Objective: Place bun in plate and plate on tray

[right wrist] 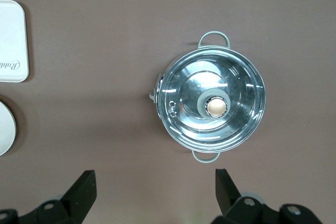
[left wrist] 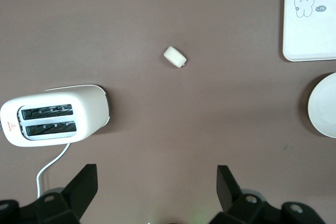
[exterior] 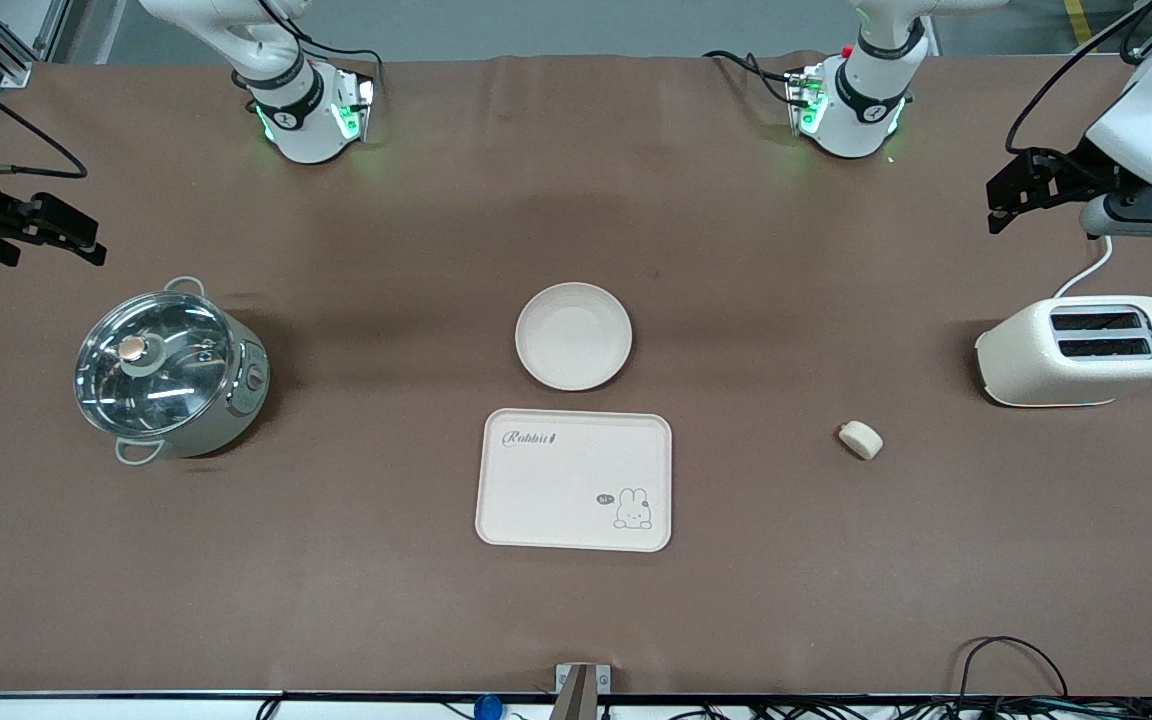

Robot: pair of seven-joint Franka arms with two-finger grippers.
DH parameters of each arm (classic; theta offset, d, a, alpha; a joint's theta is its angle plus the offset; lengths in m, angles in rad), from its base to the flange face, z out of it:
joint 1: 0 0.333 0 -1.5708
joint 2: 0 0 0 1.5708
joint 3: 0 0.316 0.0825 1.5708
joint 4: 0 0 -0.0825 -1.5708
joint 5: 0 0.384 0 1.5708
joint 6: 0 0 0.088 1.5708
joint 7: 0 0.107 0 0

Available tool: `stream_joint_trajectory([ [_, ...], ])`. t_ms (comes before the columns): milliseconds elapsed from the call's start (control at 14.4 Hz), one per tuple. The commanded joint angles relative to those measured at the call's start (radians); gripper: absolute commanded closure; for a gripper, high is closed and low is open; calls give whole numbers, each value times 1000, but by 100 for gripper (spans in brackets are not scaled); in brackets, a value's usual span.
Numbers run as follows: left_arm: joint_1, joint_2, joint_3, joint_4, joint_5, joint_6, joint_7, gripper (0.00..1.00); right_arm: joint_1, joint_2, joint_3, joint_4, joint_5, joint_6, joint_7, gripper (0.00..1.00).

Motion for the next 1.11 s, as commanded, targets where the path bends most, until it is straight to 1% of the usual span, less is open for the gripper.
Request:
stream_joint_trajectory([
  [0,3,7,9,26,-16,-30,-1,0,-4,-17,1,-13,17,8,1,0],
  [69,5,8,11,41,-13,-30,1,0,-4,-17,1,-13,17,8,1,0],
  [208,16,59,15,87,-4,-34,3,0,-4,-17,1,-15,17,3,1,0],
  [417,13,134,15,83,-5,-27,-5,0,2,-17,2,-13,32,14,1,0],
  [556,13,185,15,66,-8,25,-25,0,42,-14,4,-16,63,37,1,0],
  [694,13,220,15,4,-4,126,-78,0,109,18,4,-23,65,51,14,0],
  [833,13,252,15,-72,-4,232,-160,0,169,91,4,-23,71,64,34,0],
  [903,14,272,15,-119,-4,299,-218,0,206,137,4,-23,78,92,34,0],
  [1042,11,318,15,-191,-4,418,-328,0,232,199,4,-26,136,127,39,0],
])
